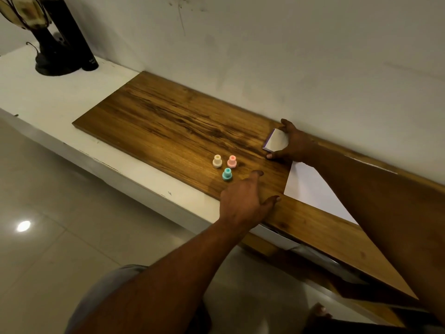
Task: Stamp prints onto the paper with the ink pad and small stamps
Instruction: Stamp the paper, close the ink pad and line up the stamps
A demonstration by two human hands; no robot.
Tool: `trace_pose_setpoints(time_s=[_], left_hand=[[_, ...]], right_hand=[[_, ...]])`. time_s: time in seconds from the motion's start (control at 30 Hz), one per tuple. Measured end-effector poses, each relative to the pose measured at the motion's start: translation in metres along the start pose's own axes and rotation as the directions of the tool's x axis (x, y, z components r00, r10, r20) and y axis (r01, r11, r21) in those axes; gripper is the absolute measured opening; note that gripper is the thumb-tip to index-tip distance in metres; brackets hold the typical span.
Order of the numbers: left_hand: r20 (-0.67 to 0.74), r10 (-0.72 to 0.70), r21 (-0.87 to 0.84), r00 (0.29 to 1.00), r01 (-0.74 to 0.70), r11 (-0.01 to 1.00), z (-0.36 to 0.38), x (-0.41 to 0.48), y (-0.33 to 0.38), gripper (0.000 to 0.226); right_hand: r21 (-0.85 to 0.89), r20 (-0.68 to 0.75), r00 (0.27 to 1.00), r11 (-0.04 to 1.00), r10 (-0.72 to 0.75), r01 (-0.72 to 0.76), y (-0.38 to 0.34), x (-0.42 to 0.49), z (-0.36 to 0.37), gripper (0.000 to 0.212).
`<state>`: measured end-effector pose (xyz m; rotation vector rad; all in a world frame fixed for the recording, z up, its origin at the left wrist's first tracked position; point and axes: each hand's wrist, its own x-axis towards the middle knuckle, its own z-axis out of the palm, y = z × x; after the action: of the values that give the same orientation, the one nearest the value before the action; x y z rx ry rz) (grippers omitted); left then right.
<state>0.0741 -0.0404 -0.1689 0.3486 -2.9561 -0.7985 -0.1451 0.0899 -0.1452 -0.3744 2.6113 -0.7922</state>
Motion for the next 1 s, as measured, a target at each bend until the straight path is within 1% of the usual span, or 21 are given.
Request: trace_pose_setpoints(time_s=[0.07,0.13,0.2,0.23,0.27,0.3,0.33,0.37,0.4,0.43,0.5,0.57,0.63,0.73,0.8,0.87,1.0], left_hand=[[-0.006,0.005,-0.032,1.0,-0.005,0.999,-0.003,0.001,0.0,0.085],[-0.021,0.024,-0.074,0.999,-0.026,0.997,-0.009,0.002,0.0,0.082],[-0.092,0.039,-0.139,0.995,-0.051,0.989,-0.018,0.005,-0.003,0.075],[-0.152,0.033,-0.173,0.988,-0.059,0.983,-0.024,0.008,-0.006,0.069],[-0.217,0.014,-0.204,0.976,-0.059,0.977,-0.031,0.011,-0.009,0.062],[-0.278,-0.02,-0.237,0.96,-0.049,0.97,-0.039,0.015,-0.013,0.053],[-0.328,-0.065,-0.272,0.942,-0.028,0.962,-0.048,0.02,-0.02,0.044],[-0.366,-0.118,-0.303,0.923,0.001,0.953,-0.056,0.024,-0.027,0.037],[-0.392,-0.168,-0.318,0.905,0.038,0.947,-0.063,0.029,-0.036,0.032],[-0.408,-0.213,-0.314,0.888,0.082,0.946,-0.069,0.033,-0.045,0.03],[-0.402,-0.29,-0.294,0.868,0.178,0.939,-0.077,0.038,-0.063,0.03],[-0.317,-0.351,-0.244,0.881,0.282,0.928,-0.08,0.043,-0.077,0.032],[-0.195,-0.391,-0.169,0.899,0.362,0.917,-0.078,0.048,-0.089,0.035],[-0.062,-0.379,-0.157,0.923,0.366,0.917,-0.075,0.054,-0.1,0.038],[-0.03,-0.353,-0.178,0.935,0.343,0.922,-0.073,0.058,-0.102,0.037],[-0.03,-0.345,-0.183,0.938,0.334,0.924,-0.071,0.06,-0.102,0.038],[-0.059,-0.324,-0.17,0.944,0.31,0.935,-0.063,0.06,-0.101,0.037]], right_hand=[[0.13,-0.038,0.999,0.991,-0.003,0.008,0.0,-0.003,0.0,0.131],[0.203,-0.205,0.979,0.978,-0.013,0.056,-0.004,-0.006,0.0,0.116],[0.182,-0.381,0.922,0.972,-0.07,0.149,-0.013,-0.013,0.001,0.092],[0.129,-0.42,0.896,0.968,-0.144,0.216,-0.02,-0.018,0.002,0.078],[0.041,-0.407,0.879,0.956,-0.25,0.291,-0.027,-0.023,0.004,0.066],[-0.068,-0.339,0.868,0.93,-0.363,0.362,-0.036,-0.029,0.006,0.057],[-0.173,-0.233,0.861,0.891,-0.452,0.42,-0.044,-0.034,0.011,0.052],[-0.261,-0.116,0.854,0.845,-0.507,0.466,-0.052,-0.038,0.017,0.05],[-0.329,-0.014,0.846,0.801,-0.534,0.5,-0.059,-0.041,0.025,0.05],[-0.372,0.057,0.838,0.768,-0.543,0.522,-0.064,-0.041,0.032,0.05],[-0.396,0.118,0.834,0.744,-0.539,0.538,-0.07,-0.04,0.045,0.048],[-0.395,0.137,0.838,0.747,-0.528,0.535,-0.073,-0.037,0.052,0.047],[-0.376,0.141,0.842,0.758,-0.522,0.533,-0.075,-0.034,0.055,0.045],[-0.325,0.163,0.842,0.778,-0.514,0.538,-0.076,-0.03,0.059,0.036],[-0.334,0.175,0.844,0.776,-0.507,0.535,-0.078,-0.024,0.06,0.03],[-0.358,0.115,0.869,0.796,-0.481,0.488,-0.08,-0.014,0.059,0.027],[-0.409,-0.102,0.926,0.864,-0.363,0.293,-0.078,0.013,0.045,0.028]])
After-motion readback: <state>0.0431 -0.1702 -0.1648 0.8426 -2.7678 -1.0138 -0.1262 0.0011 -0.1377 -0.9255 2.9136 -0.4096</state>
